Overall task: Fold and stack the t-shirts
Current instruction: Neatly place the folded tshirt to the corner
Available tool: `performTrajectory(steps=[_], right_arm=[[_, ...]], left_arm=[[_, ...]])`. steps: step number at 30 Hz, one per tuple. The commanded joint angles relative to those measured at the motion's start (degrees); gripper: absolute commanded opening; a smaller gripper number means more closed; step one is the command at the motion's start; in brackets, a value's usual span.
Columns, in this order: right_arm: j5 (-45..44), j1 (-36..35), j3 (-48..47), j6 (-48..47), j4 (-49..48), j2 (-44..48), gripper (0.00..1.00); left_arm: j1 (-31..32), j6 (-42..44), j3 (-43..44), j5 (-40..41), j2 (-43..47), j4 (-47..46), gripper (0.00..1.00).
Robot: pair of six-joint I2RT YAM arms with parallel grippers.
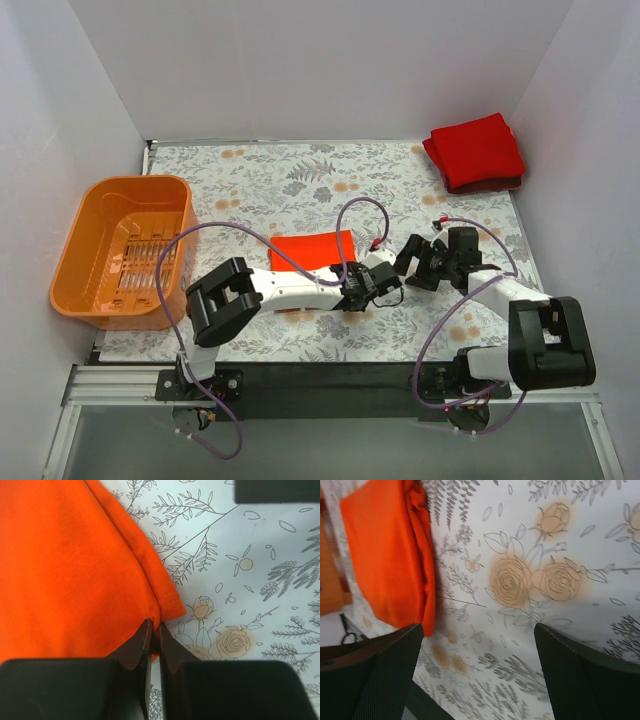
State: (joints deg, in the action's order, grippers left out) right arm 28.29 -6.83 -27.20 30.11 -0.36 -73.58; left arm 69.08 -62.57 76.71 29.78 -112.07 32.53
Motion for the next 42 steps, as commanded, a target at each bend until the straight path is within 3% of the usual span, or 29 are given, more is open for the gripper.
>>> performTrajectory(steps=[1, 9, 16, 19, 22, 25, 27, 29, 33, 37, 42], right_arm=[[6.2, -1.2, 1.6, 9.7, -13.6, -4.0, 0.98], [6.4, -8.5, 2.4, 21.6, -29.6, -12.9, 0.97], [6.2, -14.6, -2.4, 25.9, -33.1, -21.0, 0.93], [6.4, -17.3, -4.5, 26.2, -33.2, -24.2, 0.85], [7.5, -19.8, -6.2, 25.0, -33.6, -27.3, 0.67], [8.5, -21.2, -7.0, 23.2, -33.7, -28.8, 0.38], [8.6, -21.2, -7.3, 21.8, -33.4, -28.5, 0.02], [8.4, -21.1, -8.0, 18.6, -32.4, -27.7, 0.01], [7.8, -20.4, -14.6, 6.8, -20.4, -27.1, 0.01], [0.8, -19.7, -26.5, -10.7, 4.6, -28.5, 0.01], [-8.3, -18.2, -39.3, -29.9, 19.1, -31.5, 0.01]], left_arm=[[0.2, -2.9, -1.3, 0.6, 7.4, -1.1, 0.0], [-0.3, -3.9, -3.9, 0.0, 11.0, -3.2, 0.0], [-0.4, -4.8, -3.7, 0.1, 10.4, -3.3, 0.0], [-0.8, -5.4, -3.4, 0.1, 10.3, -3.4, 0.0], [-0.8, -5.5, -3.0, -0.5, 10.3, -3.3, 0.0], [-0.9, -6.3, -3.1, -1.2, 10.5, -3.4, 0.0], [-1.0, -6.8, -3.1, -1.4, 10.5, -3.0, 0.0], [-1.2, -8.0, -2.6, -1.5, 10.4, -1.3, 0.07], [-2.5, -10.8, -0.5, -0.8, 11.5, 1.6, 0.29], [-6.8, -12.4, 2.6, -3.4, 14.1, 5.4, 0.51], [-17.5, -13.7, 2.0, -9.0, 19.5, 8.8, 0.65]])
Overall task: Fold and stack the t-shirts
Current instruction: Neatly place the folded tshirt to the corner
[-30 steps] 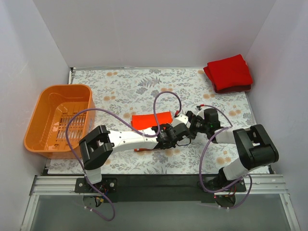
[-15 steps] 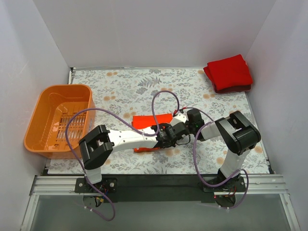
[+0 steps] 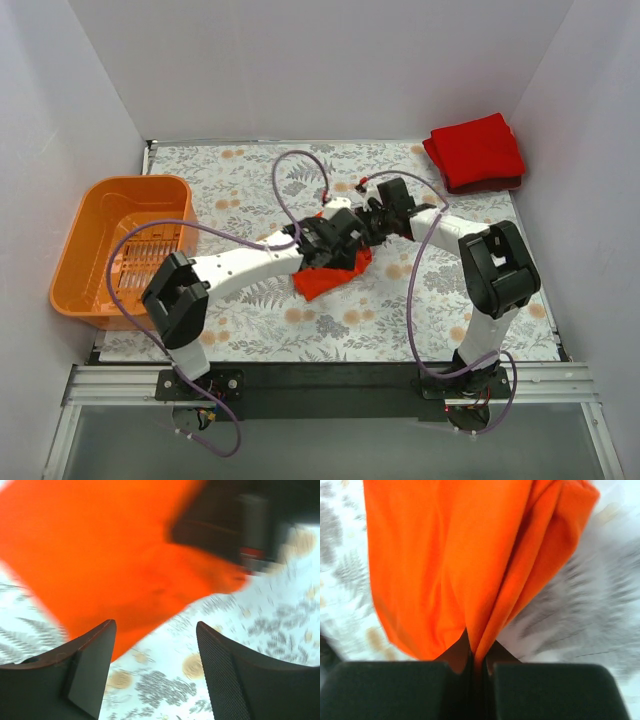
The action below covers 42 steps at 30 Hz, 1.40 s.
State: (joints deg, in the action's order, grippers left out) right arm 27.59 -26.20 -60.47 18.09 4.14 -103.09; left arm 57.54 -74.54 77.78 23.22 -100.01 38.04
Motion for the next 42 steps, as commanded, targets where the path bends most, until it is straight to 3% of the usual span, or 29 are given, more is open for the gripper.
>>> performTrajectory(steps=[1, 8, 16, 25, 30, 42], right_arm=[[-12.8, 1.3, -11.1, -20.3, 16.9, -2.8, 0.01], [-23.7, 6.4, -31.9, -34.0, 29.1, -11.1, 0.01], [-31.8, 12.1, -49.7, -41.4, 32.5, -18.4, 0.01], [-32.0, 19.1, -63.5, -44.4, 34.5, -23.7, 0.01], [-29.0, 22.3, -67.1, -43.6, 34.8, -24.7, 0.01], [-32.1, 25.6, -73.8, -43.0, 34.4, -24.2, 0.01]], left_arm=[[-7.3, -1.5, -0.1, -2.9, 8.6, 2.8, 0.65], [-17.1, -1.0, -12.5, -4.3, 19.1, -0.5, 0.76], [-17.5, -8.6, -27.0, -14.3, 27.4, -0.9, 0.79], [-17.5, -10.4, -26.7, -16.8, 25.8, 3.1, 0.79], [-17.5, -10.9, -26.9, -20.0, 24.1, 3.2, 0.79], [-17.5, -9.8, -25.7, -21.7, 21.0, 3.5, 0.79]])
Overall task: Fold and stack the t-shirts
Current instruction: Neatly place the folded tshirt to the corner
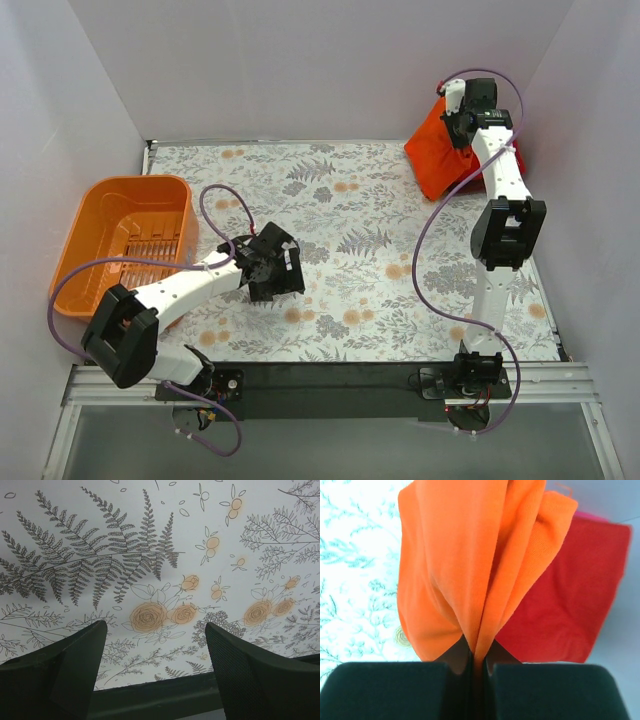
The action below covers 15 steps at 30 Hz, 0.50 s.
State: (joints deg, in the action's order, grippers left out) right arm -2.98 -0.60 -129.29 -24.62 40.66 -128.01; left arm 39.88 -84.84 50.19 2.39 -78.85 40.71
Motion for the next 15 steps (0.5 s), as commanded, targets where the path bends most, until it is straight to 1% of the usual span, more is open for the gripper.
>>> performTrajectory(steps=[1, 2, 3, 7, 12, 15], right_arm=[[-1.6, 0.0, -5.4, -0.3, -2.3, 0.9, 0.01], [-1.6, 0.0, -5.5, -0.2, -3.0, 1.3, 0.01], [-1.4, 1.6, -5.5, 0.1, -3.5, 1.6, 0.01], [-0.8, 2.7, -4.1, 1.1, -6.1, 3.2, 0.01], [-0.5, 4.4, -4.7, 1.1, -6.7, 3.4, 0.01], [2.3, 5.5, -4.8, 2.1, -7.2, 4.3, 0.01]], left_arm=[[0.1, 0.5, 1.9, -1.1, -0.2, 1.0, 0.79], [0.1, 0.5, 1.8, -1.2, -0.1, 0.9, 0.79], [0.1, 0.5, 1.7, -1.3, -0.2, 0.9, 0.79], [0.1, 0.6, 1.8, -2.0, -0.9, 0.8, 0.79], [0.1, 1.1, 2.3, -2.3, -2.2, 0.9, 0.78], [0.1, 1.1, 2.5, -2.3, -2.7, 1.0, 0.78]])
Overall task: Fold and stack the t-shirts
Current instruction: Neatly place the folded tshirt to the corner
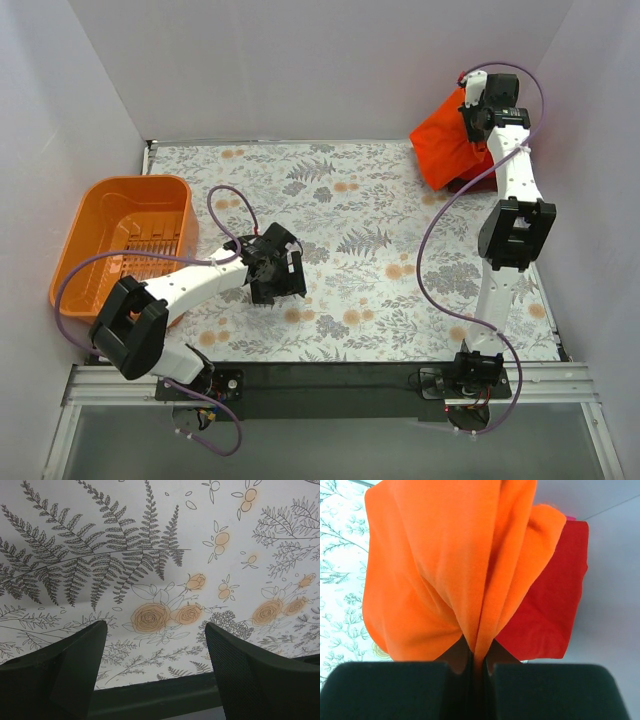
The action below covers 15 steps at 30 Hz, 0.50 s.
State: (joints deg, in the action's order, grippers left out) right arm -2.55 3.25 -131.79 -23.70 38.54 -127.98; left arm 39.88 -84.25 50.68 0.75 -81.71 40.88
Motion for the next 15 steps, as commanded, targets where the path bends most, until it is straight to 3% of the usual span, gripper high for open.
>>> performTrajectory(steps=[1, 15], right_arm=[[2.1, 1.9, -2.2, 1.5, -5.1, 4.7, 0.01], [6.1, 5.3, -1.8, 1.9, -8.0, 5.6, 0.01]], left_arm=[[0.1, 0.5, 2.0, -0.7, 0.1, 0.7, 0.78], [0.1, 1.4, 3.2, -2.3, -1.6, 1.0, 0.78]])
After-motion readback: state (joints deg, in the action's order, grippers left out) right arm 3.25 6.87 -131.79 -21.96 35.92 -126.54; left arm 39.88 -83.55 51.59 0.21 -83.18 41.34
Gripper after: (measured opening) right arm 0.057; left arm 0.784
